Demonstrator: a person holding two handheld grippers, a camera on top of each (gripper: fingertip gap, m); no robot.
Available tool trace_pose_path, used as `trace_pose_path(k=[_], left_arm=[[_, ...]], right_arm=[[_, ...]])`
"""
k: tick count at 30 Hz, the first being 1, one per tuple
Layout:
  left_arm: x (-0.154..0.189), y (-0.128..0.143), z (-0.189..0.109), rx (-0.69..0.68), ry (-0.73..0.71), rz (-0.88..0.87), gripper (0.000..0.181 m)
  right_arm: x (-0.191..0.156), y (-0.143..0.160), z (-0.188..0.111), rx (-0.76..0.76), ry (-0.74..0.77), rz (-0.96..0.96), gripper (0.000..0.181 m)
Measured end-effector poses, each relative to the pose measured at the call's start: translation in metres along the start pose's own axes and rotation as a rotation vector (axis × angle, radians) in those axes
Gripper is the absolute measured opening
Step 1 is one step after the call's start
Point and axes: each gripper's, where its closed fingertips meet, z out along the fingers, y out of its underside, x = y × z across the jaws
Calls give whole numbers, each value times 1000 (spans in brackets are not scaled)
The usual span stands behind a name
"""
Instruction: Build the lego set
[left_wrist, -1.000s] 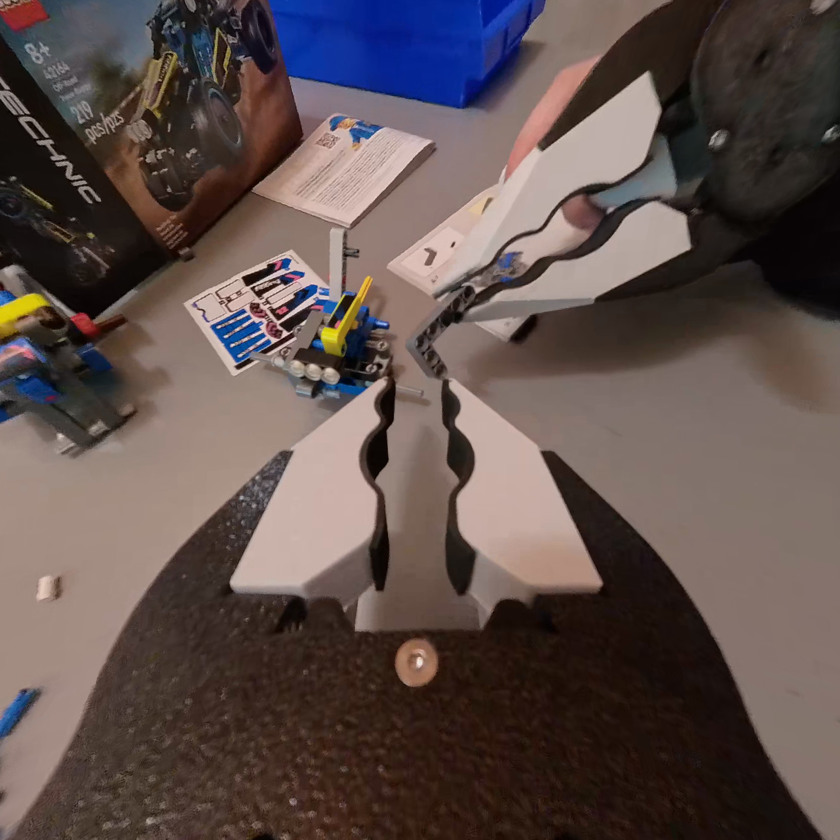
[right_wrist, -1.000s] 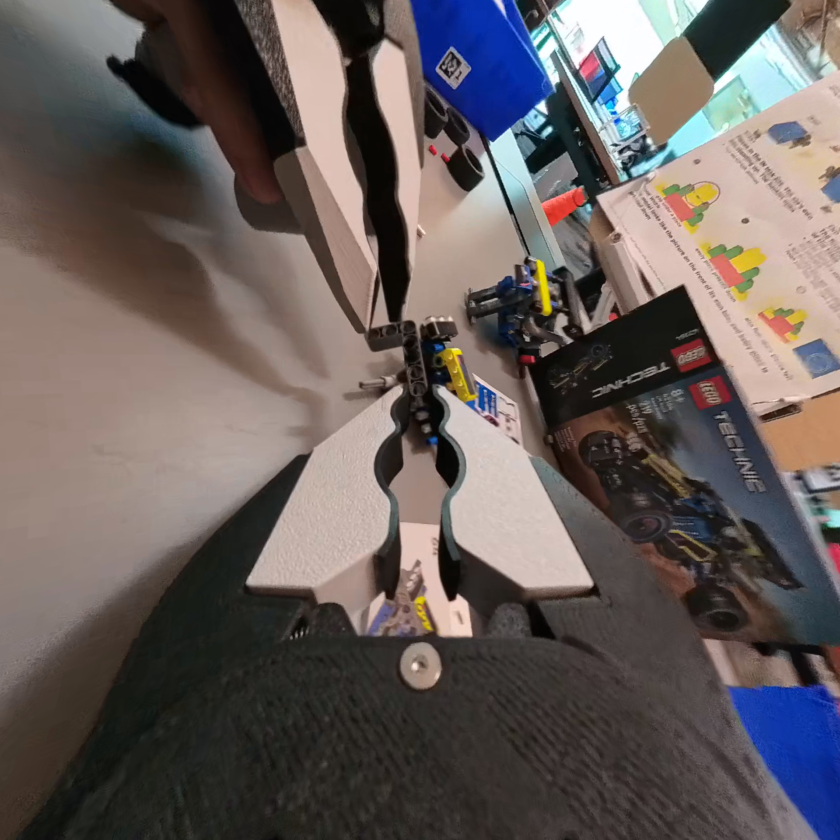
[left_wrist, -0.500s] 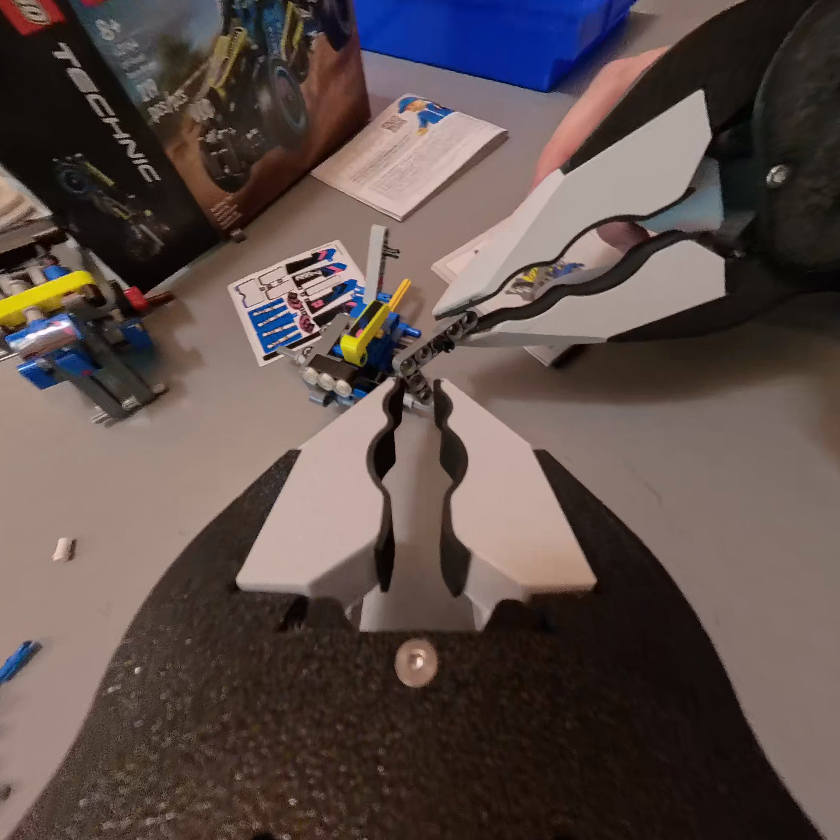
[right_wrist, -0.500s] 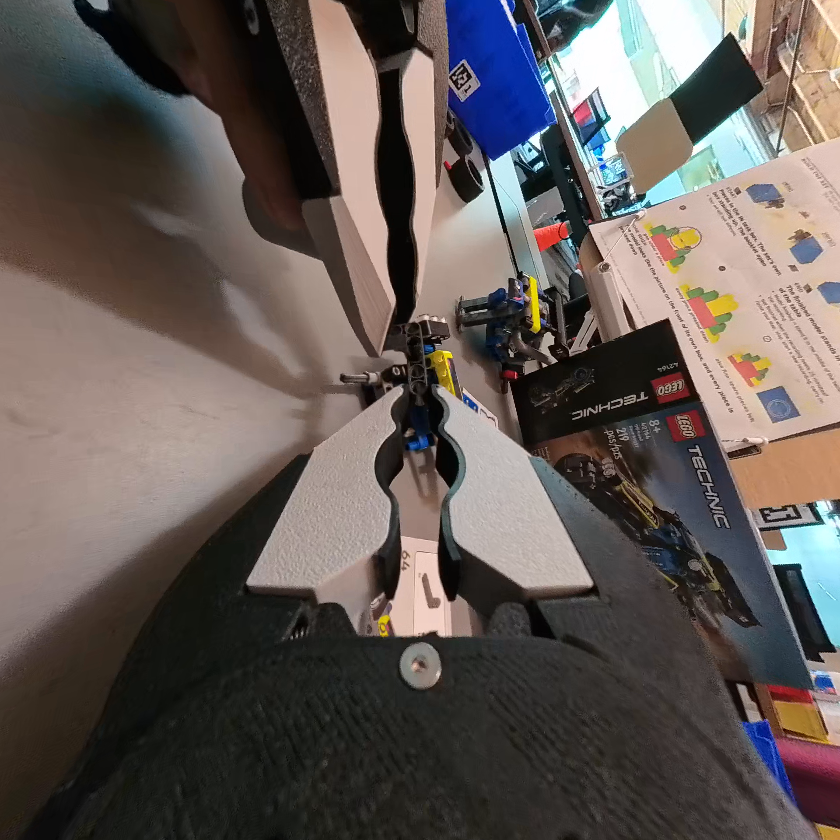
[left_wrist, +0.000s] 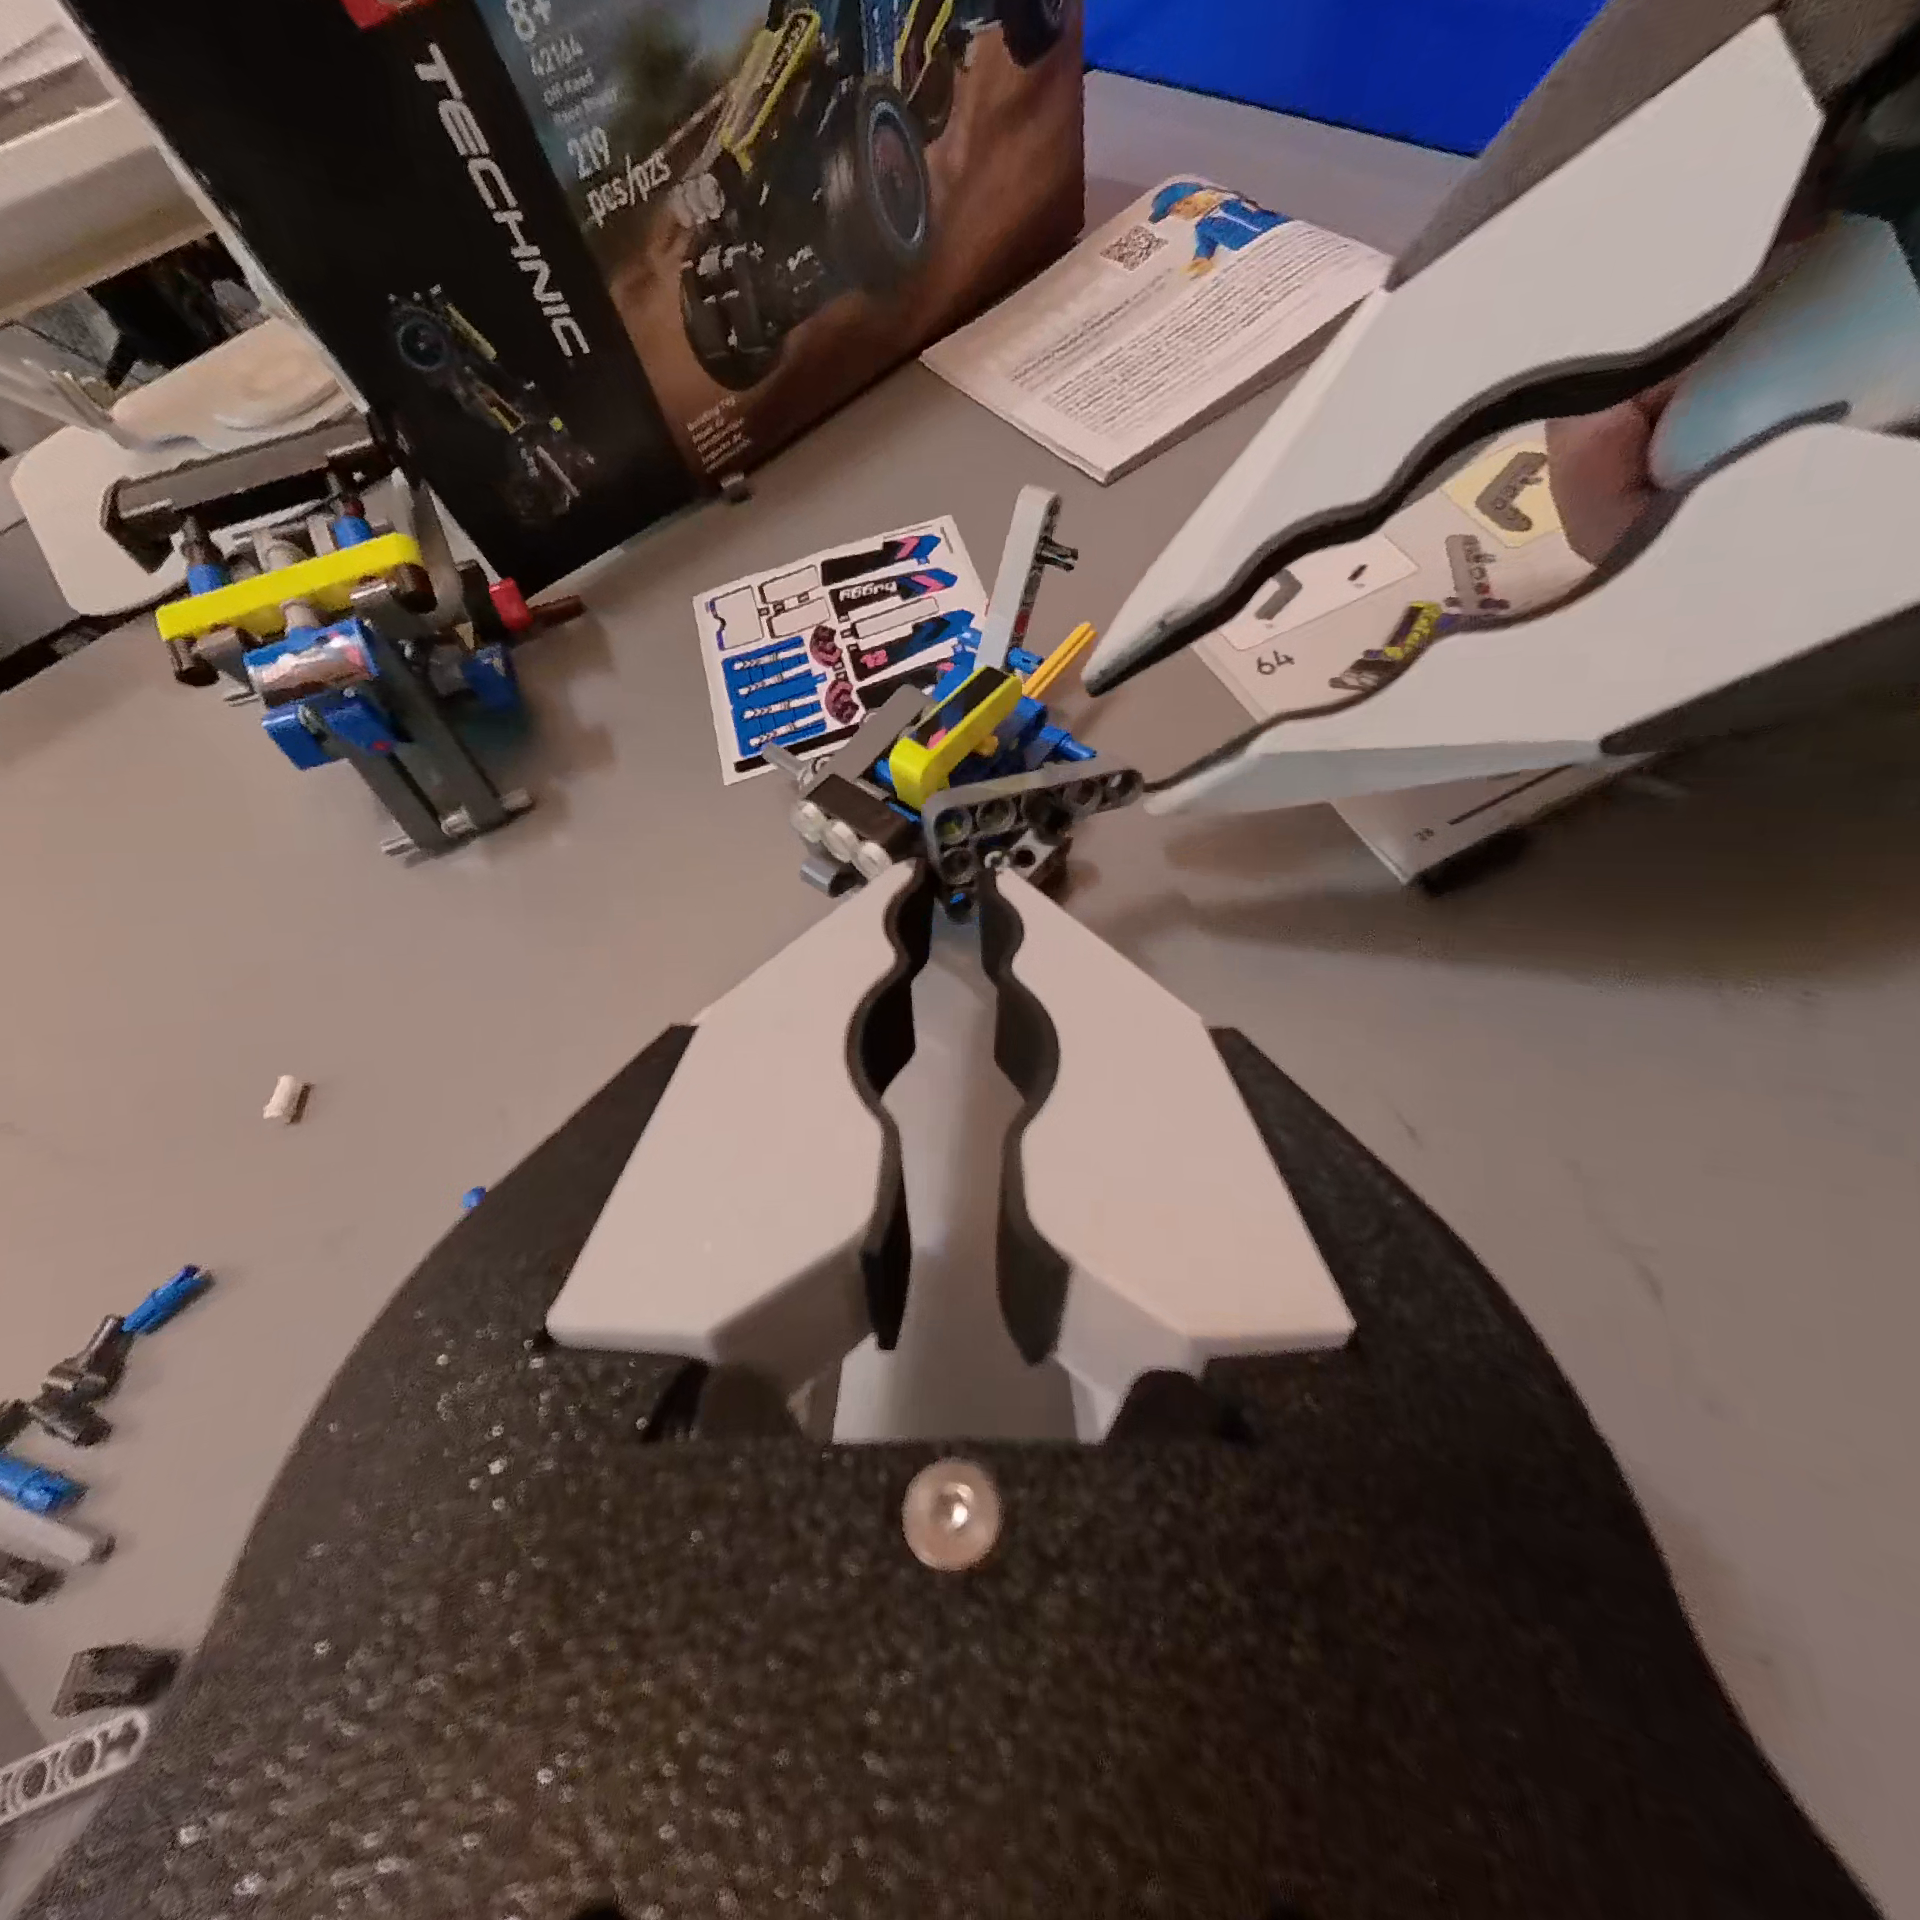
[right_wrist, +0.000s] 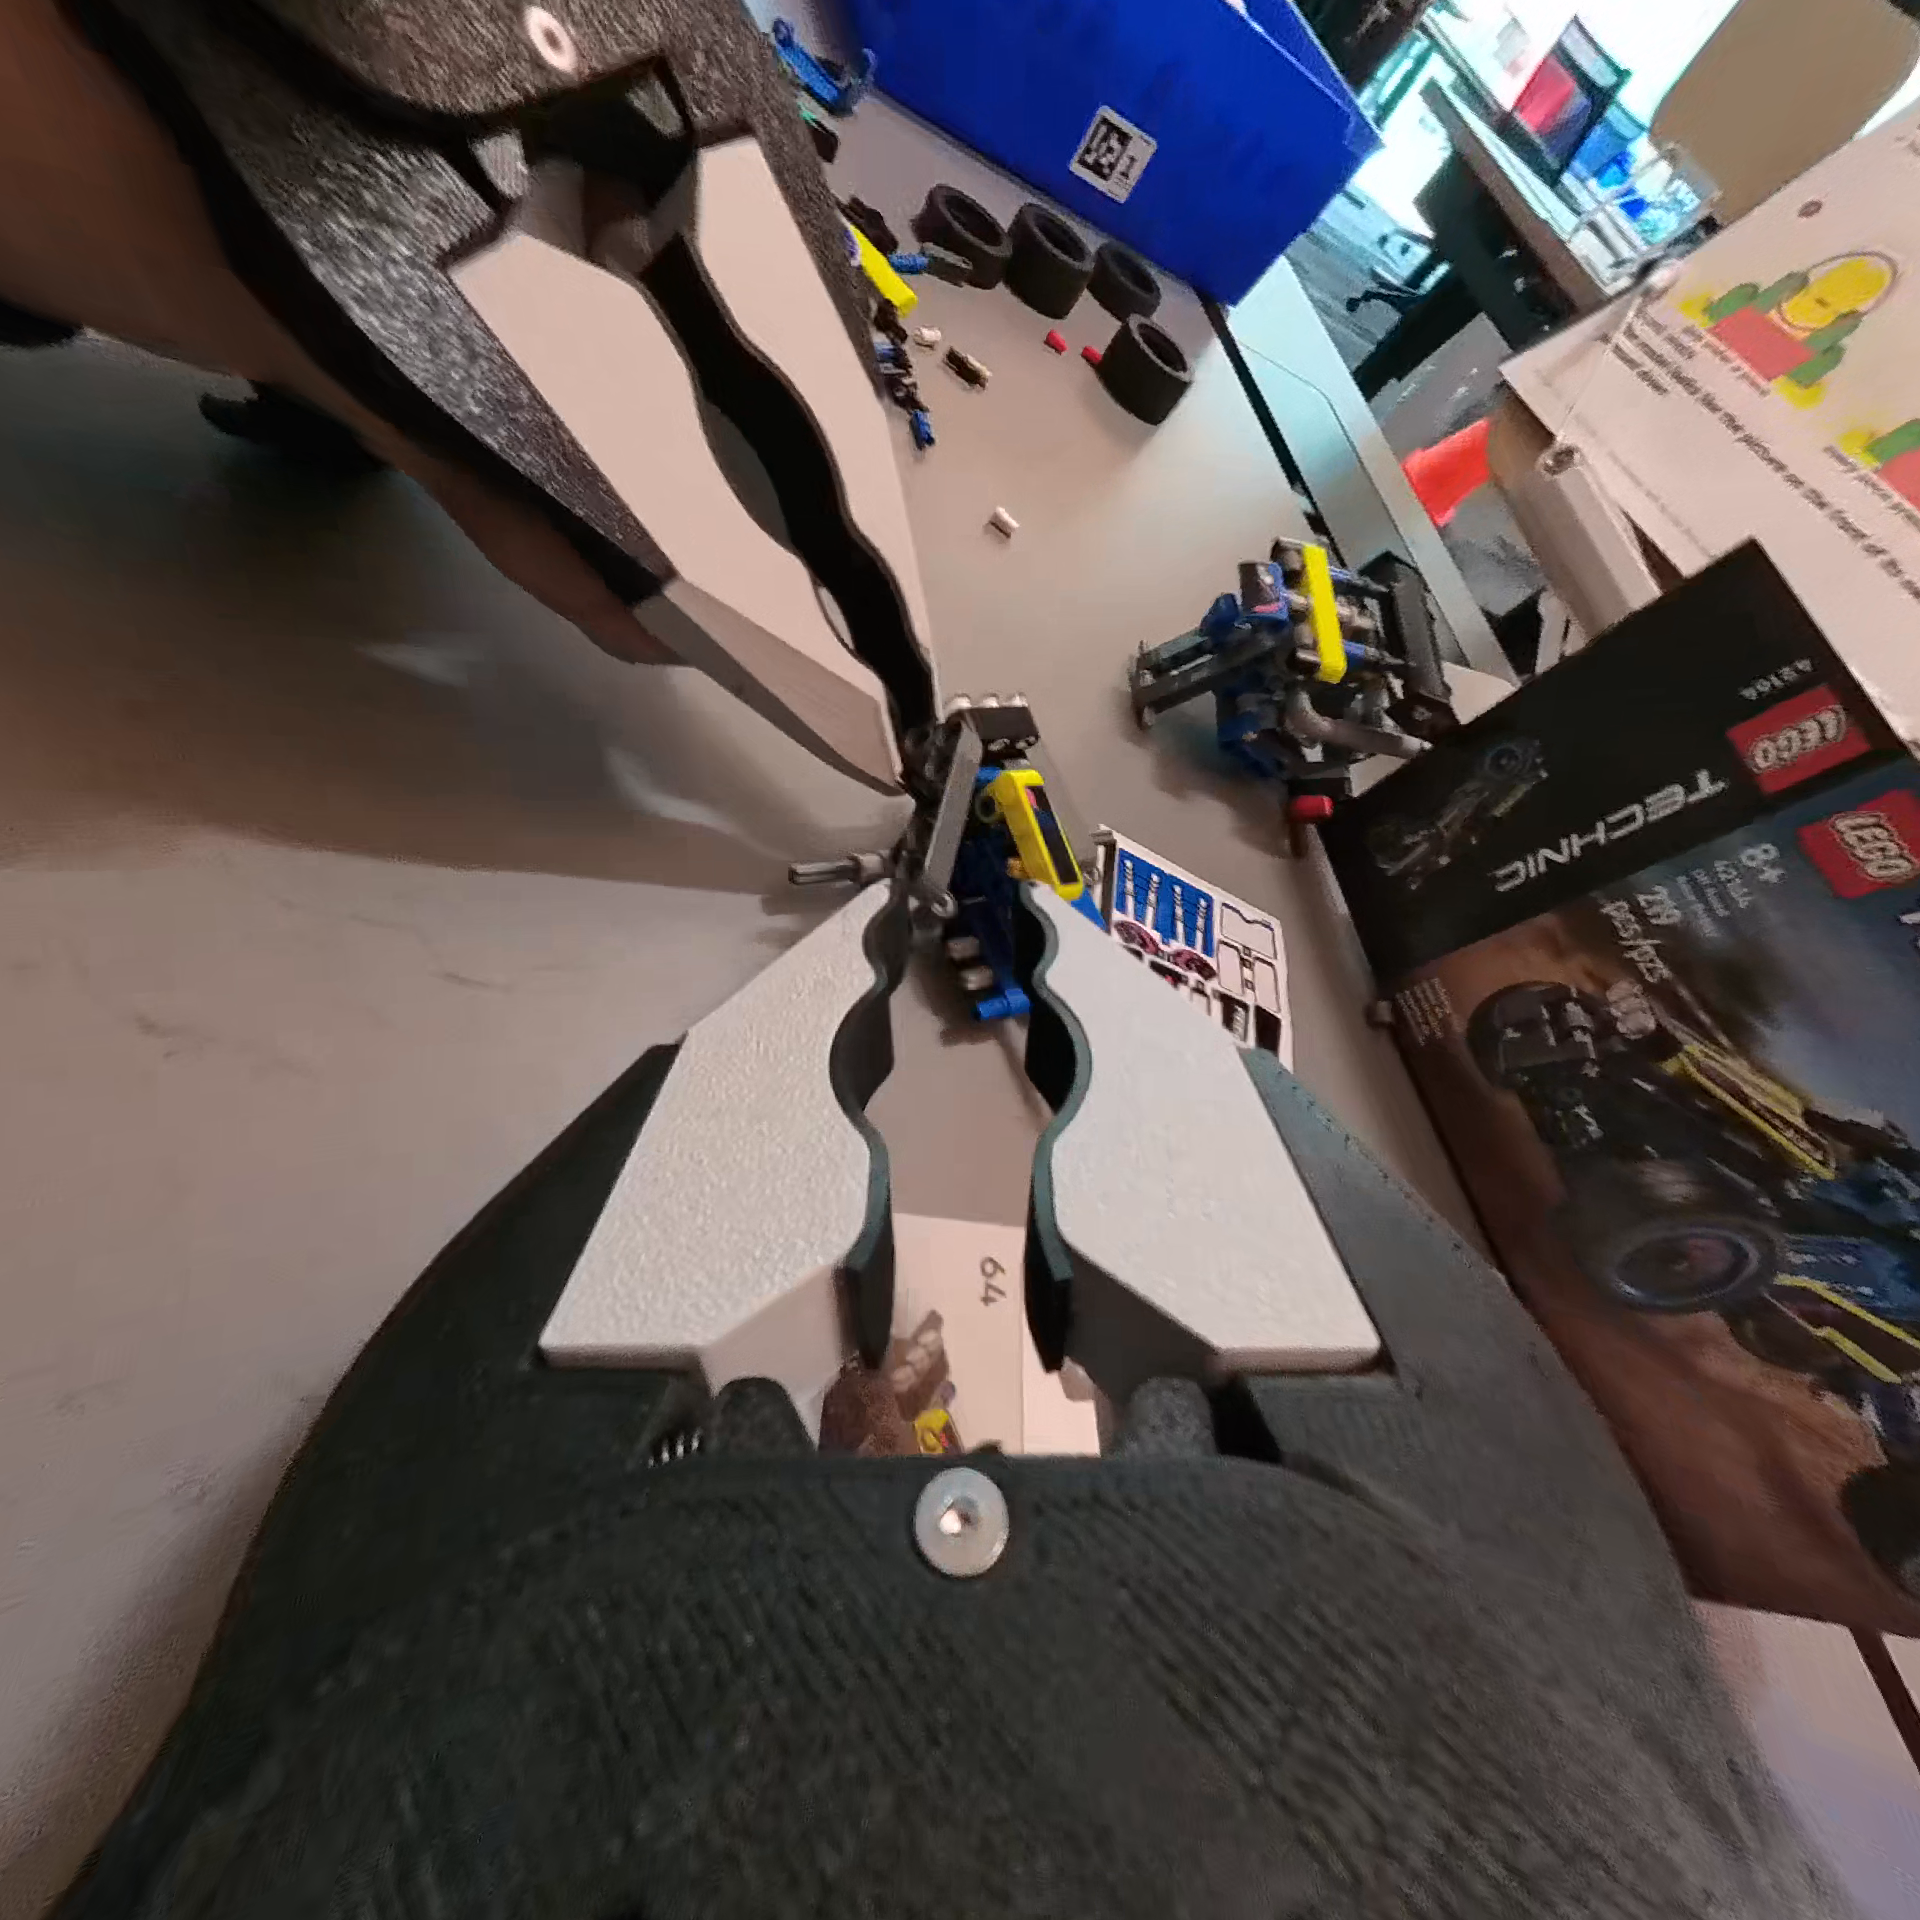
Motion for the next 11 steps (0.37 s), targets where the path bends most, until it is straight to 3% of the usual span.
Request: trace_pose_path(k=[6,8,11], left_arm=[[3,4,1,-33,4,-47,6],[4,5,1,-36,2,-53,6],[5,5,1,-40,14,-73,6]], right_arm=[[-7,1,7,-37,15,-17,19],[-10,-2,6,-29,25,-17,7],[-9,2,7,-52,50,-44,6]])
